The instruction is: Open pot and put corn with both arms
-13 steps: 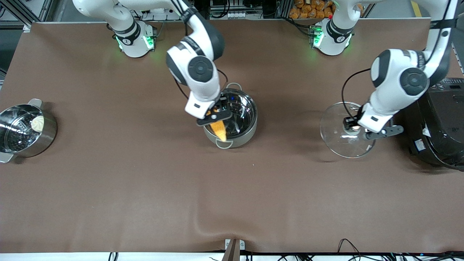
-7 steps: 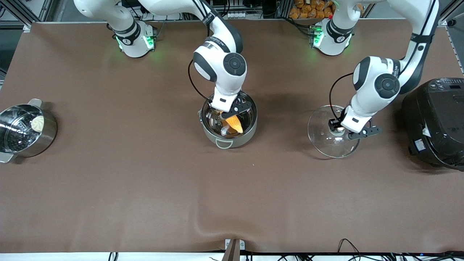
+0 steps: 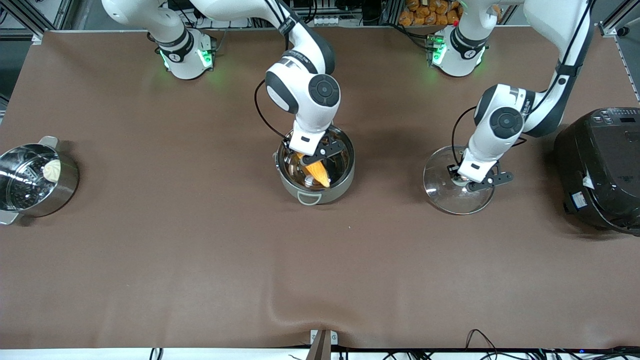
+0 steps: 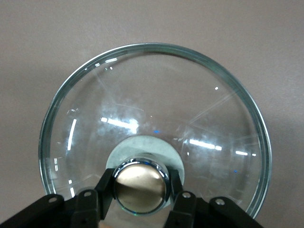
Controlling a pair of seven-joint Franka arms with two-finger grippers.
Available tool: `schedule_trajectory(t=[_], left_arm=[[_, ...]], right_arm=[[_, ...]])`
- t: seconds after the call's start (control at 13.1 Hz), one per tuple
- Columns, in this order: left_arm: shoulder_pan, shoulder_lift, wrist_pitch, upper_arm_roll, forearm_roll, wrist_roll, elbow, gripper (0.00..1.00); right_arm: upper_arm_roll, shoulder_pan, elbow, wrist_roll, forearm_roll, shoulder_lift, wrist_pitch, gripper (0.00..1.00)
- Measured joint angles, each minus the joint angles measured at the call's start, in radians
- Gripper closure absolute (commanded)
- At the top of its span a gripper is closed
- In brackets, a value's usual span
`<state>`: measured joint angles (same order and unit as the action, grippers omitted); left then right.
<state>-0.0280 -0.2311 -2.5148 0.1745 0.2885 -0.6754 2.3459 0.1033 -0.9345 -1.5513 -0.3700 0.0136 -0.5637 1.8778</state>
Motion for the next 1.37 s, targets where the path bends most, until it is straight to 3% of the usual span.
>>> schedule_trajectory(t=[0.15,0.23,0.3,0.46,0.76,1.07,1.22,1.37], left_arm=[[0.0,-0.008,-0.003,0.003,0.004,-0.012,0.0,1.0],[0.0,-0.01,-0.004,0.003,0.004,-0.014,0.0,0.88],[0.001,-0.012,-0.006,0.003,0.004,-0.026,0.0,0.51],[0.005,-0.013,-0.011,0.002,0.004,-0.064,-0.001,0.0],[0.014,0.008,-0.014,0.001,0.004,-0.077,-0.034,0.0],[0.058,0.106,-0.009,-0.002,0.004,-0.077,-0.107,0.0],[0.07,0.138,0.048,-0.003,0.004,-0.077,-0.165,0.0],[0.076,0.143,0.185,-0.002,0.001,-0.068,-0.27,0.0]], right_arm=[[0.0,-0.008,0.0,-0.001,0.0,0.0,-0.013,0.0],[0.0,-0.008,0.001,-0.003,0.0,0.0,-0.017,0.0],[0.005,-0.006,0.003,-0.006,0.0,0.001,-0.023,0.0],[0.016,0.017,0.021,-0.01,0.0,0.01,-0.048,0.0],[0.02,0.123,0.094,-0.007,-0.05,0.042,-0.163,0.0],[0.026,0.255,0.12,0.038,-0.049,0.05,-0.202,0.0],[0.028,0.337,0.117,0.094,-0.046,0.05,-0.206,0.0],[0.029,0.426,0.113,0.186,-0.044,0.05,-0.215,0.0]])
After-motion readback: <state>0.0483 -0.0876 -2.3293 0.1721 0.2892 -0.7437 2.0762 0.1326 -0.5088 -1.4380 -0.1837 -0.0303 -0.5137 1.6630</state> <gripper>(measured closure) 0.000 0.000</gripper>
